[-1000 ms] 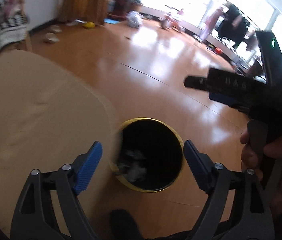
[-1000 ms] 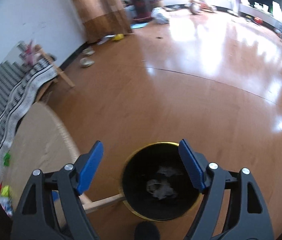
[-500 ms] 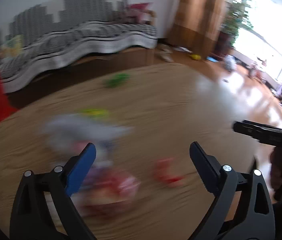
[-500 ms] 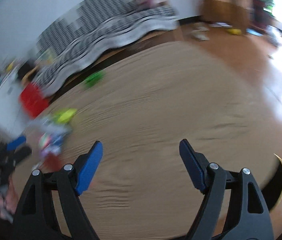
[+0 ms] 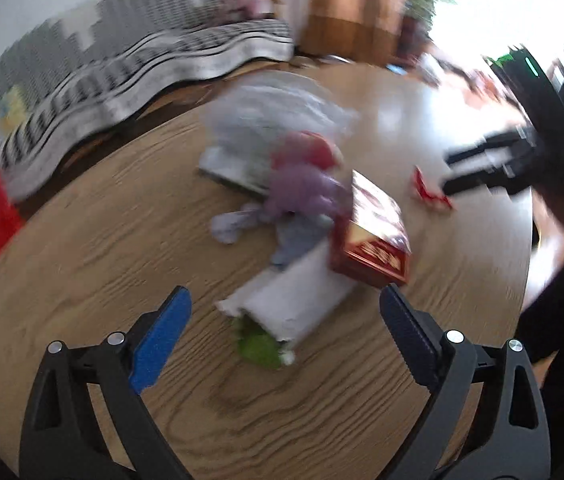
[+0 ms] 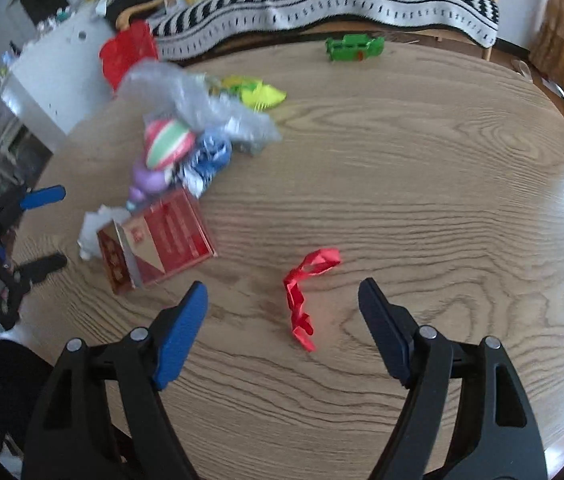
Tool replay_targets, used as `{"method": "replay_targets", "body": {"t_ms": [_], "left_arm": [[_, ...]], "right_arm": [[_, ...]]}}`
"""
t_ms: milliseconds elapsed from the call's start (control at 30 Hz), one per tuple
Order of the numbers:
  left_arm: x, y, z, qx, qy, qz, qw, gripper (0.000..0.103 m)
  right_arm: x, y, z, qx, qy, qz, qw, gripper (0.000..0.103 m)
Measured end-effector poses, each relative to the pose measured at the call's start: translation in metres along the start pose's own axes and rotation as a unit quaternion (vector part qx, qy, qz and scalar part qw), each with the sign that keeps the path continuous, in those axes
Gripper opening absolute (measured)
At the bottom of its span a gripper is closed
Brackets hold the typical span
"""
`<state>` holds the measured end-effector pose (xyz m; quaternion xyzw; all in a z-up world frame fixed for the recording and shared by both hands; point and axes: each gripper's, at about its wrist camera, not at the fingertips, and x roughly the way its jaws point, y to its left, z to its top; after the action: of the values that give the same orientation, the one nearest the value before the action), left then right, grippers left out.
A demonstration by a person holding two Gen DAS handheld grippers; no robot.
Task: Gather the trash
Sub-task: 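Move both tools back over the table toward the trash pile, then grasp the white paper wrapper with the left tool while the right tool grasps the red ribbon, then carry both to the bin and open both tools to drop them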
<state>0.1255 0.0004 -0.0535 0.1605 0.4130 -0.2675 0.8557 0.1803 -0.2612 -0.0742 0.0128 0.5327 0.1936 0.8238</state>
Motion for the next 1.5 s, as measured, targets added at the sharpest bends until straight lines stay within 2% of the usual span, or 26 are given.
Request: {"method": "replay_targets", "body": {"t_ms": [100, 233, 367, 433, 467, 500, 533, 567, 600, 633, 700, 900, 1067, 1200, 1400, 1500], "left_arm": [[0.015, -0.024, 0.005, 0.075, 0.009, -0.007, 0.9971, 0.092], [0.031, -0.024, 0.013, 0.084, 0.020, -0.008, 0.9963, 0.092], [0.040, -0.021, 0.010, 0.086, 0.031, 0.014, 0.9957, 0.092], [0.044, -0.022, 0.008, 0.094, 0.034, 0.018, 0.9948, 0.090], [0.044, -0.024, 0.007, 0.097, 0.037, 0.017, 0.9944, 0.080], [0.045, -0.025, 0.007, 0.100, 0.043, 0.016, 0.9939, 0.072], [0.047, -0.026, 0.006, 0.102, 0.053, 0.017, 0.9932, 0.061], [0.047, -0.025, 0.006, 0.100, 0.056, 0.015, 0.9934, 0.057], [0.045, -0.025, 0.005, 0.096, 0.058, 0.009, 0.9936, 0.053], [0.041, -0.025, 0.005, 0.093, 0.060, -0.001, 0.9939, 0.048], [0.031, -0.025, 0.006, 0.086, 0.057, -0.007, 0.9947, 0.043], [-0.017, -0.010, 0.025, 0.030, 0.003, -0.028, 0.9992, 0.038], [-0.033, -0.001, 0.044, -0.026, -0.020, -0.043, 0.9985, 0.036], [-0.035, -0.012, 0.060, -0.039, -0.028, -0.043, 0.9979, 0.035], [-0.040, -0.022, 0.097, -0.065, -0.050, -0.052, 0.9953, 0.035], [-0.053, -0.019, 0.117, -0.104, -0.074, -0.093, 0.9874, 0.035]], "right_arm": [[0.007, 0.006, -0.001, -0.017, 0.011, -0.006, 1.000, 0.076], [0.014, 0.006, -0.005, -0.018, 0.022, -0.015, 0.999, 0.076], [0.022, 0.007, -0.005, -0.024, 0.030, -0.031, 0.999, 0.074], [0.030, 0.011, -0.006, -0.035, 0.039, -0.040, 0.998, 0.063], [0.031, 0.013, -0.006, -0.044, 0.034, -0.049, 0.997, 0.059], [0.032, 0.016, -0.006, -0.052, 0.034, -0.058, 0.996, 0.051], [0.032, 0.017, -0.007, -0.059, 0.032, -0.066, 0.996, 0.038], [0.032, 0.019, -0.008, -0.063, 0.030, -0.072, 0.995, 0.030], [0.031, 0.019, -0.009, -0.062, 0.030, -0.069, 0.995, 0.018], [0.030, 0.020, -0.011, -0.061, 0.030, -0.062, 0.996, 0.012], [0.023, 0.022, -0.011, -0.064, 0.017, -0.061, 0.996, 0.011], [-0.007, 0.013, -0.011, -0.033, -0.027, -0.034, 0.999, 0.010], [-0.031, -0.008, -0.014, 0.003, -0.051, -0.023, 0.998, 0.010], [-0.051, -0.026, -0.021, 0.022, -0.070, -0.025, 0.997, 0.010], [-0.080, -0.066, -0.035, 0.072, -0.095, -0.021, 0.993, 0.010], [-0.086, -0.084, -0.043, 0.096, -0.098, -0.015, 0.990, 0.010]]}}
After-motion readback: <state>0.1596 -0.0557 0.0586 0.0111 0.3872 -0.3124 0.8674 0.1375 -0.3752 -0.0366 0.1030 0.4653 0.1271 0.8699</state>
